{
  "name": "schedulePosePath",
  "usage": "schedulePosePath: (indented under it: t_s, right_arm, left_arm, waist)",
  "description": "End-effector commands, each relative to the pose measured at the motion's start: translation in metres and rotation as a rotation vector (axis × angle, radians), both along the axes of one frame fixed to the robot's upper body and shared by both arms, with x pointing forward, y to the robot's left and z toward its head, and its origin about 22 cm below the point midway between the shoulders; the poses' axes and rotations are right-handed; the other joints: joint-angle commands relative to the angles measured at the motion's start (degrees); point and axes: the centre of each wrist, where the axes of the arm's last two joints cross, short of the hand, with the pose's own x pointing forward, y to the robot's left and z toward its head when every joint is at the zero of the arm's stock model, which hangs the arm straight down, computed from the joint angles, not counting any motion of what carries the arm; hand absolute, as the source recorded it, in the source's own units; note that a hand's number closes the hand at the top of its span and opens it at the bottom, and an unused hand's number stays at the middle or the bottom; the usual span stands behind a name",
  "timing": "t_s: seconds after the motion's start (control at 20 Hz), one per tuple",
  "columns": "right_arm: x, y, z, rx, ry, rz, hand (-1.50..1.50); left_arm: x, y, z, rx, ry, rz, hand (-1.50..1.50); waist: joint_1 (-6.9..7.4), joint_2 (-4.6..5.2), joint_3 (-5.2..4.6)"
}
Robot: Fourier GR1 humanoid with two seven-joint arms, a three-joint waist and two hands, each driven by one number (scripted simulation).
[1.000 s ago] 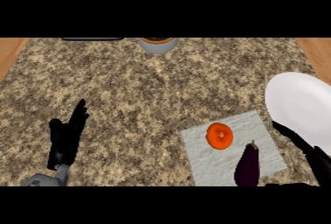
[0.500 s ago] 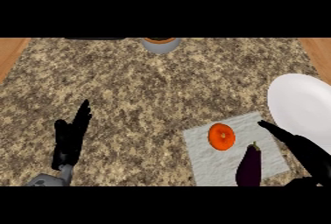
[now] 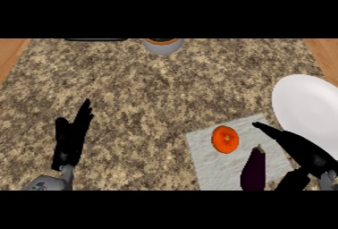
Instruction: Pick the eggplant from the placemat and place it in the plate
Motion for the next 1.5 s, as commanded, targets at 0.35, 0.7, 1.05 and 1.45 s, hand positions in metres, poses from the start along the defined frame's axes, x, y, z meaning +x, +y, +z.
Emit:
schedulePosePath:
  t_s: [0.35, 0.7, 1.05, 1.45]
  right_arm:
    - [0.031, 0.009, -0.015, -0.001, 0.037, 0.013, -1.50]
    - [-0.011, 0.011, -0.034, -0.009, 0.057, 0.028, -1.50]
    - [-0.013, -0.003, -0.066, -0.029, 0.073, 0.034, -1.50]
    - [0.025, 0.005, -0.062, -0.045, -0.044, 0.097, 1.50]
  left_arm:
    - [-0.003, -0.001, 0.010, -0.018, -0.004, -0.011, 0.00]
    - [-0.010, -0.012, -0.009, 0.013, -0.013, 0.021, 0.00]
    - [-0.008, -0.002, 0.005, -0.010, 0.005, 0.008, 0.00]
    - [-0.007, 0.013, -0.020, -0.006, -0.014, 0.014, 0.00]
  waist:
    - [0.21, -0.03, 0.03]
    - [-0.27, -0.06, 0.02]
    - [-0.27, -0.04, 0.02]
    - [-0.06, 0.02, 0.01]
